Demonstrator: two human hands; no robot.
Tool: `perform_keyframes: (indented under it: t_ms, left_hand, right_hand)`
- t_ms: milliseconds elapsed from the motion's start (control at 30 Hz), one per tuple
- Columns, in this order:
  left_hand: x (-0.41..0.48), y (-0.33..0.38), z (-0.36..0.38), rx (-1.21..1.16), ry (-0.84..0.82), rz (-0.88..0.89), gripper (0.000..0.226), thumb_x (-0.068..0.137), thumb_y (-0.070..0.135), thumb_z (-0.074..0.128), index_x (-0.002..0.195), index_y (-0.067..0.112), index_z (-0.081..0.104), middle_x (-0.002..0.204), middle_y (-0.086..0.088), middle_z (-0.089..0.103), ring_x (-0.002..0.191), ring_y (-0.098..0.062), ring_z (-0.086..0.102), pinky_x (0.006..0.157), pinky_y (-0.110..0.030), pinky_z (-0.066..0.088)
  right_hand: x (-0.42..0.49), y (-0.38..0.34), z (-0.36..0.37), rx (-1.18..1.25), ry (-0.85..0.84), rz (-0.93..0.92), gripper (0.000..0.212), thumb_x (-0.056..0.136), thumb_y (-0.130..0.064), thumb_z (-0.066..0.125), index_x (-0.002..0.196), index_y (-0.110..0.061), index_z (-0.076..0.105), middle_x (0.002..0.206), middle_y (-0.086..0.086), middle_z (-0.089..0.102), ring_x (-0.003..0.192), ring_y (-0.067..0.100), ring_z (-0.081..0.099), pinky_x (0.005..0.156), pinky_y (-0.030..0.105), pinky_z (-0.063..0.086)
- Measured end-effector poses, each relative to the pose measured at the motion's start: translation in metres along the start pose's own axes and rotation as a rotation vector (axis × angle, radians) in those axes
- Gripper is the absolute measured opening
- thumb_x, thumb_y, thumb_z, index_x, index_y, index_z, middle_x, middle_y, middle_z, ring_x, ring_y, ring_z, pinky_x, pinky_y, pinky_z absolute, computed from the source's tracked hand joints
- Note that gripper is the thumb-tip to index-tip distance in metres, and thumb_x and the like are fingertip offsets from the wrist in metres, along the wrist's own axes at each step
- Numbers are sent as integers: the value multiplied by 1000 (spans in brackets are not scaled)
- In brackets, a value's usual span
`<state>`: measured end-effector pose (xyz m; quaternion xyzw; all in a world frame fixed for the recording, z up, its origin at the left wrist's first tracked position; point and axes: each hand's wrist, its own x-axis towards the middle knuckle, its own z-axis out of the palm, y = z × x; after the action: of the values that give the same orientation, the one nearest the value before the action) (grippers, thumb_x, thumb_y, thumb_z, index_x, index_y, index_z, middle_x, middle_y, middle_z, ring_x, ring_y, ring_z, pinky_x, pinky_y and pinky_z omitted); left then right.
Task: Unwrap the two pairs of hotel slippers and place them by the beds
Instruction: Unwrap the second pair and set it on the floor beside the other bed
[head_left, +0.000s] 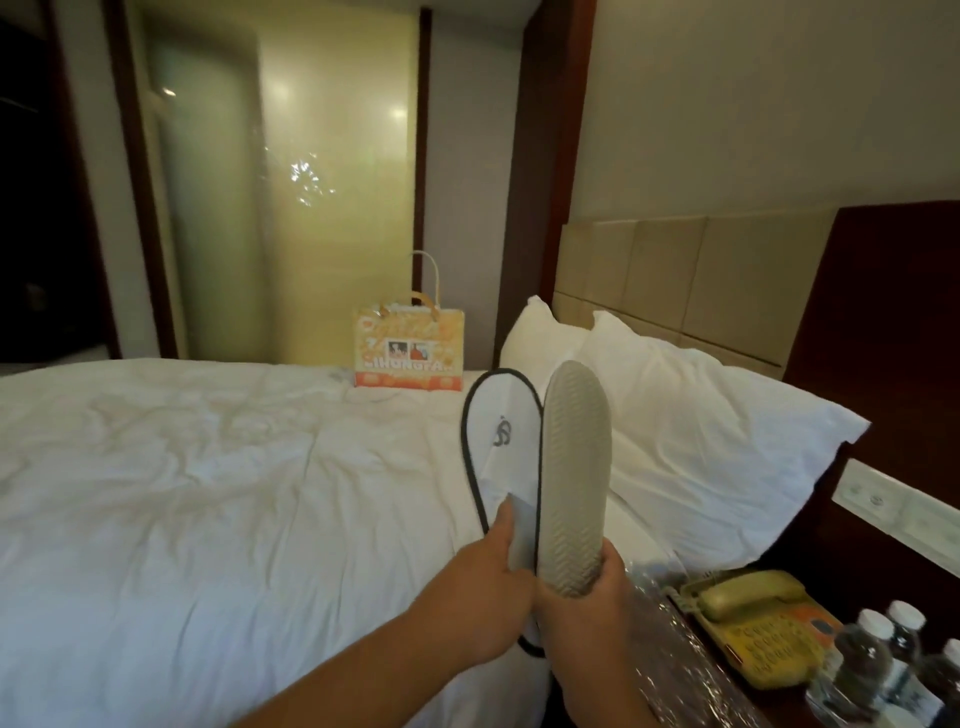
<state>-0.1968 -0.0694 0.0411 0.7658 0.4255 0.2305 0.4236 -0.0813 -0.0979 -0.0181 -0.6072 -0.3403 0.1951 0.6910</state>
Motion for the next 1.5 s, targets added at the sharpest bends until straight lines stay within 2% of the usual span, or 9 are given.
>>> perform_keyframes:
  t_ms: [167, 400, 500, 633, 733, 900, 1100, 1300, 1500]
  left_hand:
    - [-39, 10, -19, 228, 186, 154, 79, 94, 31, 36, 141, 45, -26, 68, 7, 58, 55, -8, 55, 51, -20, 41]
    - [-55, 15, -51, 63, 418, 116, 65, 96, 29, 41, 149, 40, 4, 90, 3, 67, 75, -11, 63, 58, -20, 44]
    - [-63, 14, -57, -7, 525, 339, 30, 98, 19, 41, 108, 47, 48, 91, 10, 58, 87, -8, 58, 69, -18, 47]
    - [-75, 12, -60, -80, 380, 495, 39, 91, 7, 43, 115, 36, 48, 117, 14, 46, 111, -5, 50, 89, -21, 48]
    - [-81, 7, -69, -83, 324, 588, 41, 94, 15, 46, 128, 38, 43, 124, 13, 48, 117, -10, 51, 94, -29, 49]
    - [-84, 7, -80, 124, 495, 632, 36, 89, 37, 51, 123, 39, 40, 112, 19, 51, 106, -9, 53, 77, -34, 54]
    - [-86, 17, -89, 57, 601, 498, 31, 76, 50, 61, 98, 42, 41, 102, 21, 42, 99, 0, 50, 78, -30, 55]
    - [-92, 14, -104, 30, 561, 586, 32, 70, 37, 64, 95, 37, 44, 100, 13, 39, 101, -6, 46, 83, -27, 46]
    - [-96, 0, -124, 143, 591, 625, 45, 73, 44, 60, 113, 48, 40, 102, 24, 34, 98, -7, 46, 78, -21, 41]
  right_hand:
    - [-30, -31, 17, 100, 4, -18, 81, 34, -38, 86, 109, -35, 55, 104, 8, 66, 91, 27, 66, 77, 50, 58]
    - [-75, -56, 40, 68, 2, -111, 99, 39, -17, 93, 129, -12, 51, 119, 19, 56, 109, 35, 57, 91, 53, 50]
    - [-86, -65, 51, 100, -21, -114, 103, 34, -30, 89, 129, -14, 51, 120, 18, 56, 109, 35, 57, 91, 54, 50]
    - [-89, -71, 63, 271, -61, -8, 85, 50, -29, 86, 128, -20, 53, 124, 20, 55, 109, 35, 60, 86, 53, 55]
    - [-88, -78, 70, 471, -31, 126, 37, 87, -14, 69, 120, -25, 59, 120, 13, 59, 100, 25, 65, 65, 26, 60]
    - [-97, -93, 80, 418, -88, 43, 58, 70, -41, 67, 123, -22, 56, 124, 14, 55, 110, 27, 57, 90, 40, 53]
    - [-94, -86, 82, 147, -373, -39, 67, 67, -42, 62, 133, -37, 49, 123, -3, 63, 109, 10, 63, 85, 29, 56]
    - [-88, -82, 77, 323, -695, 127, 43, 60, -19, 65, 102, -24, 70, 95, 5, 73, 87, 16, 70, 74, 29, 56]
    - [-79, -78, 72, 672, -899, 381, 64, 41, -2, 56, 103, 0, 71, 103, 22, 71, 94, 39, 69, 76, 45, 54]
